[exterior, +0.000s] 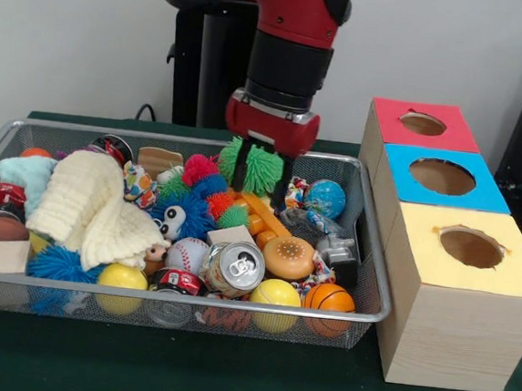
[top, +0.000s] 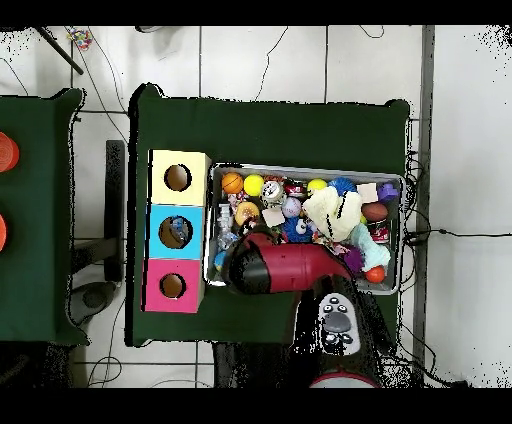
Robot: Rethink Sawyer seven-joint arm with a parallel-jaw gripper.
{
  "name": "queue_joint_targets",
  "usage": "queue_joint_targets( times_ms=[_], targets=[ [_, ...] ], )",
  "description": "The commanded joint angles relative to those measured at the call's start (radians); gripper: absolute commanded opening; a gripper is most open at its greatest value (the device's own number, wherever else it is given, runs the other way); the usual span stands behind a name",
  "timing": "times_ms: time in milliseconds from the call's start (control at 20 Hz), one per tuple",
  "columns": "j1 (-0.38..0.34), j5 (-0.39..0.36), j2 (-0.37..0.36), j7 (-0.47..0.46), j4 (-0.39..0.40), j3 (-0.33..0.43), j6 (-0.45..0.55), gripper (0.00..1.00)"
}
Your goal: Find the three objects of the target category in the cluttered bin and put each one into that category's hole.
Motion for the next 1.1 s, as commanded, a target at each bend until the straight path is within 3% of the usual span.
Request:
queue_joint_targets(
  times_ms=[50, 800, 900, 1100],
  targets=[
    [0.05, 0.066, 0.032, 0.182, 0.03, -0.021, -0.071, 1.0],
    [-0.007, 0.065, 0.05, 0.136, 0.057, 0.023, -0.131, 1.0],
    [-0.007, 0.063, 0.072, 0.135, 0.05, 0.018, -0.138, 1.0],
    [0.058, 0.092, 0.183, 0.165, -0.015, -0.057, -0.182, 1.0]
  ],
)
